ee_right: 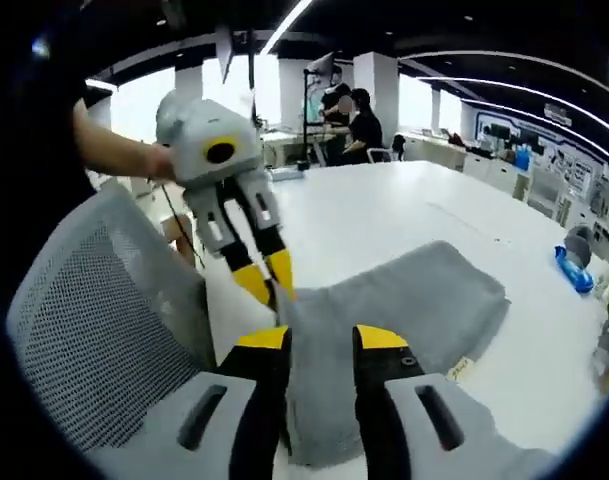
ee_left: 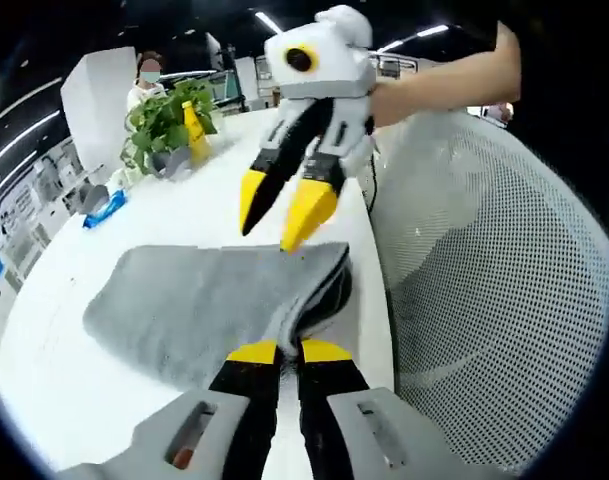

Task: Fold the towel on the table until its edges align and the towel forms a compact rectangular stack.

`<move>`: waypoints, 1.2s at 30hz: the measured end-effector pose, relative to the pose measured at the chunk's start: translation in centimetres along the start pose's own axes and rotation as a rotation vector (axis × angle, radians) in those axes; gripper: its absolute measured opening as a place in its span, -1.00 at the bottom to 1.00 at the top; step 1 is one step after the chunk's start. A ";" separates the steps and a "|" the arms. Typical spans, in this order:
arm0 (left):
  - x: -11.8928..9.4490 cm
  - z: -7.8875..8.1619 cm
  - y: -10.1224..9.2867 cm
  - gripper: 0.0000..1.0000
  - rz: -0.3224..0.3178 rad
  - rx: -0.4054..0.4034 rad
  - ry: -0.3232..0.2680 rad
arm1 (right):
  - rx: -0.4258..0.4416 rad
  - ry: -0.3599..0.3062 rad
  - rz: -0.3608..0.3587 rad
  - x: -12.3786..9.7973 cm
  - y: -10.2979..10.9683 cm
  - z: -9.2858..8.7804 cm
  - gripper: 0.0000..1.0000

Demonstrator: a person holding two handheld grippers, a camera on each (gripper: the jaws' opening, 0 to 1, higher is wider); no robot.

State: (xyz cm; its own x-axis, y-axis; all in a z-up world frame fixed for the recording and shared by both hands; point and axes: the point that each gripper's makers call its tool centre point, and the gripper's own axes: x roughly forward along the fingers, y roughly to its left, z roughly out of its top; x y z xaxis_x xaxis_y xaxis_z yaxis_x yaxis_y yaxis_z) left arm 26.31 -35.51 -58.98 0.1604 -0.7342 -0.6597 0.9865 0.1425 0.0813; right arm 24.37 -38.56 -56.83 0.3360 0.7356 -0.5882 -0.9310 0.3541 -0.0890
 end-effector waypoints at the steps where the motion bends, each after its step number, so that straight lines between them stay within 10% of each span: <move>1: 0.0 0.3 0.2 -0.89 0.004 -0.015 -0.012 | -0.044 0.041 -0.004 0.2 0.4 -0.5 -0.43; 7: -0.6 1.9 1.1 -0.89 0.014 -0.149 -0.100 | -0.308 0.353 -0.064 1.9 -0.3 -5.6 -0.69; 15: -2.1 1.8 1.9 -0.89 0.038 -0.188 -0.143 | -0.285 0.392 -0.144 -0.9 -2.9 -7.8 -0.83; 25: -2.4 1.9 2.7 -0.89 0.059 -0.205 -0.169 | -0.152 0.317 -0.211 -2.1 -4.7 -7.3 -0.88; 36: -5.0 2.8 4.2 -0.88 0.094 -0.262 -0.278 | 0.110 -0.003 -0.268 -4.1 -6.6 -2.5 -0.95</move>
State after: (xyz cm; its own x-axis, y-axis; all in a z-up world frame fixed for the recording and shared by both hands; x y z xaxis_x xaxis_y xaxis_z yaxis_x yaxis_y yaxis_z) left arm 29.72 -33.14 -53.26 0.2883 -0.8564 -0.4283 0.9306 0.3560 -0.0855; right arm 28.77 -45.38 -55.79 0.5685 0.6093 -0.5528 -0.7880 0.5964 -0.1529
